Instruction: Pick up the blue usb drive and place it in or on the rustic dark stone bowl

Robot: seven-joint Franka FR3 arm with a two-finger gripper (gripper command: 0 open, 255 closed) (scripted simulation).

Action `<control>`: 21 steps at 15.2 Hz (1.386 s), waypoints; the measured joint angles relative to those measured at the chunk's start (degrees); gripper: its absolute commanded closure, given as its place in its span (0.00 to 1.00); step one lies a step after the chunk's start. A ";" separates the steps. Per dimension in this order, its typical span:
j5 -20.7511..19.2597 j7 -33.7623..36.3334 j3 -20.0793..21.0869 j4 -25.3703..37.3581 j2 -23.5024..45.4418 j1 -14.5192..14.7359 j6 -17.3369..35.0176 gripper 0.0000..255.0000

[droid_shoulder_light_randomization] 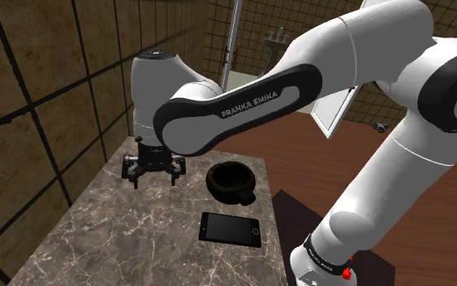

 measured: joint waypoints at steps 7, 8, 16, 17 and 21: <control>-13.96 17.84 -1.44 12.65 19.19 5.77 1.51 0.00; -14.91 18.94 -1.91 13.55 20.61 6.49 1.72 0.00; -18.42 21.68 -3.84 13.40 25.14 8.42 5.51 0.00; -18.49 21.72 -3.88 13.39 25.22 8.45 5.60 0.00; -18.56 21.77 -3.93 13.38 25.31 8.49 5.70 0.00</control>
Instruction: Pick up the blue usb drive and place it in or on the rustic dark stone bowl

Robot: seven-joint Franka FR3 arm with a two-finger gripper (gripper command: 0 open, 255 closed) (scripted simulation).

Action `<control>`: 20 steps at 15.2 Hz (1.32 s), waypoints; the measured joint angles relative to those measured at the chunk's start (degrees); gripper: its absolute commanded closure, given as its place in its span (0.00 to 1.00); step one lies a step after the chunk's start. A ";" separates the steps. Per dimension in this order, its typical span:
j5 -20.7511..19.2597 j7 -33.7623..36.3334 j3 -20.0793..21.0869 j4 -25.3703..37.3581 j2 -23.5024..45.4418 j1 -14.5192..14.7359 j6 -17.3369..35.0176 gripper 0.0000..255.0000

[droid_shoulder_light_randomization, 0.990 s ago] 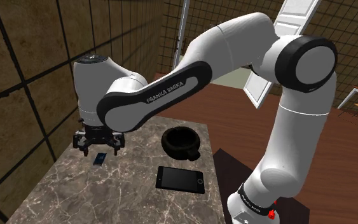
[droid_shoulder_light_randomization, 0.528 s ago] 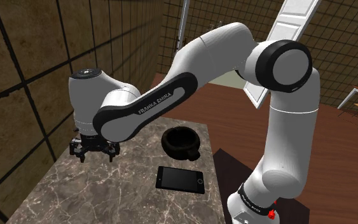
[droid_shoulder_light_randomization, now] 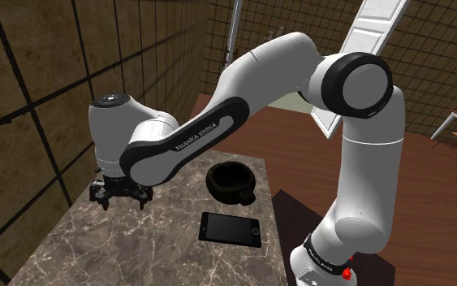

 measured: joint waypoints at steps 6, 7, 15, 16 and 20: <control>-0.08 0.14 0.04 0.31 -0.28 0.10 -1.65 1.00; -0.13 0.20 0.02 0.41 -0.23 0.16 -1.75 1.00; 1.24 -0.79 0.87 0.53 -1.61 -0.71 -1.98 1.00; 1.56 -1.03 1.05 0.82 -1.95 -0.84 -2.48 1.00; 2.23 -2.18 0.82 1.86 -1.98 -1.85 -3.56 0.00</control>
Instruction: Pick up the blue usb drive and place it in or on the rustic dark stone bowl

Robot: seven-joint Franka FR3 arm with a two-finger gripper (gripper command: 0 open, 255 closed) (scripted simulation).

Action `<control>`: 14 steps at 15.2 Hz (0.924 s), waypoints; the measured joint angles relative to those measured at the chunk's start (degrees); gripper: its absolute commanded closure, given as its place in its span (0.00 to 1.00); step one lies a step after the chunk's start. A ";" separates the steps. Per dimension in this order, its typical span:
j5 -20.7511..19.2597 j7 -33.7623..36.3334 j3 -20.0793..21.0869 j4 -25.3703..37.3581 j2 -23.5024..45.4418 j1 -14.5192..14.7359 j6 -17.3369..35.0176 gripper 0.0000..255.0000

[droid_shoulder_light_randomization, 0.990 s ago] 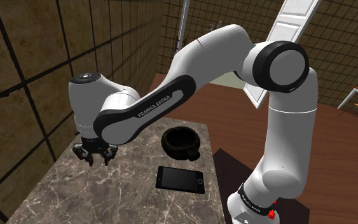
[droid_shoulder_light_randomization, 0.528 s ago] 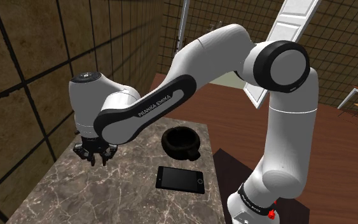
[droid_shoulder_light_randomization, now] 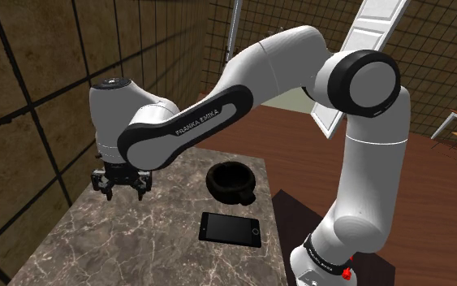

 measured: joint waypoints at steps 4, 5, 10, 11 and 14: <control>0.69 -1.82 -0.80 1.84 0.67 -1.65 -1.37 0.00; 0.48 -1.81 -0.98 1.83 1.04 -1.65 -1.06 0.00; -1.06 -0.90 -1.91 0.70 3.04 -1.07 1.70 0.00; -1.21 -0.82 -2.00 0.78 3.29 -0.97 1.82 0.00; -1.36 -0.72 -2.09 0.80 3.48 -0.88 2.00 0.00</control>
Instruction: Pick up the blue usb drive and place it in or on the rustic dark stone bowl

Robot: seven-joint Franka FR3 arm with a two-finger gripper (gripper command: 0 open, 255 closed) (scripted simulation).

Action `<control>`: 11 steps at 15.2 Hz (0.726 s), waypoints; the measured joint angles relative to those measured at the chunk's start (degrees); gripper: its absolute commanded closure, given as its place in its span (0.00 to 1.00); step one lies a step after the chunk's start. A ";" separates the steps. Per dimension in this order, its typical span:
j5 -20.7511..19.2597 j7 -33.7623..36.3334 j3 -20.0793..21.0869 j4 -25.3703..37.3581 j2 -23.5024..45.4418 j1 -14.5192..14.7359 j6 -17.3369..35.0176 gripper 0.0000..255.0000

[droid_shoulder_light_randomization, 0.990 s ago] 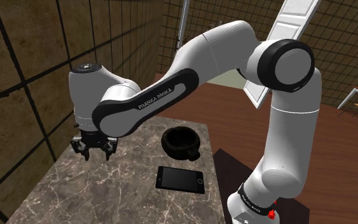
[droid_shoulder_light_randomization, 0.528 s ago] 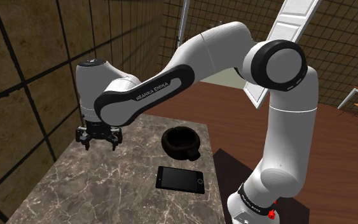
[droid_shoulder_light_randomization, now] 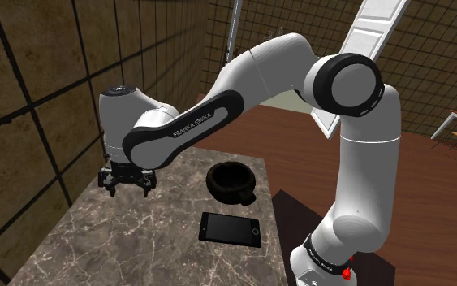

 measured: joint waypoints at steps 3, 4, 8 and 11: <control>-0.01 0.01 -0.01 0.00 0.01 0.01 0.02 1.00; -0.01 0.01 0.00 0.01 0.00 0.00 0.01 1.00; -0.07 0.15 0.02 0.26 -0.30 0.06 -1.34 1.00; -0.05 0.14 0.02 0.25 -0.30 0.06 -0.66 1.00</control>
